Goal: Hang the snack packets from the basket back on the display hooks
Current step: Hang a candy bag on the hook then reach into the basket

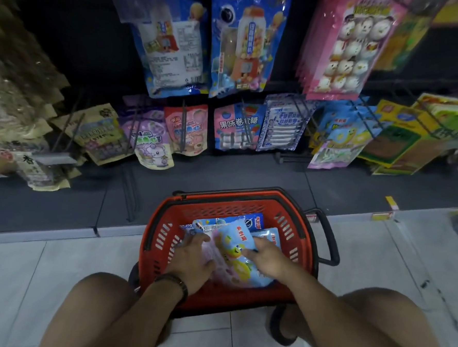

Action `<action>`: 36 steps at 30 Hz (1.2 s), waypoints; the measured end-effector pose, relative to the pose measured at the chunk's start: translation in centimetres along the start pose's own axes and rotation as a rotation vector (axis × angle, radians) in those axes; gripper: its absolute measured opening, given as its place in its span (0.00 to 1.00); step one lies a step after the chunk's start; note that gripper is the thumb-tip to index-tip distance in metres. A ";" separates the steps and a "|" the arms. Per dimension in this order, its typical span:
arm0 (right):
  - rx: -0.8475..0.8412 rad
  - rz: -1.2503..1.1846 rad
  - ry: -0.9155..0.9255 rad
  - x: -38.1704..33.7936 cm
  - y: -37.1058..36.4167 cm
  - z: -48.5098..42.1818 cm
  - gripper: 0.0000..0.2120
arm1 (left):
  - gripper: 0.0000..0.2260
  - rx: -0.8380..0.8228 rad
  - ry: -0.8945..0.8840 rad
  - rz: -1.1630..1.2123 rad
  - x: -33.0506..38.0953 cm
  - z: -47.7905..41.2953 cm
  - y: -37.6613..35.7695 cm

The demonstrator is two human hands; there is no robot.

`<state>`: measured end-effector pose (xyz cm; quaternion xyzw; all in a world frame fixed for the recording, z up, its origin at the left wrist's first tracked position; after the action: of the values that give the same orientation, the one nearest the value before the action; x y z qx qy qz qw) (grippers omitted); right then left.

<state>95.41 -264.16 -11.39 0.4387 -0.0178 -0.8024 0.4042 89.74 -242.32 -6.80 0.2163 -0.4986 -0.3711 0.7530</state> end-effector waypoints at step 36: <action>0.531 -0.311 0.836 -29.2 12.0 27.0 0.08 | 0.25 0.545 -0.545 0.522 25.1 17.0 18.8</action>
<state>92.01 -261.67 29.92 0.8066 0.0075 -0.5772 0.1272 86.44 -249.14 28.02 0.1681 -0.7953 -0.0677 0.5784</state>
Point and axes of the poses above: each hand's wrist, its own z-axis away from the middle knuckle, its own y-axis out of the back of the hand, x = y × z, the point moved 3 cm from there along -z, towards the middle knuckle, and after that the axes turned 4 degrees about -x, right-handed, at the moved point
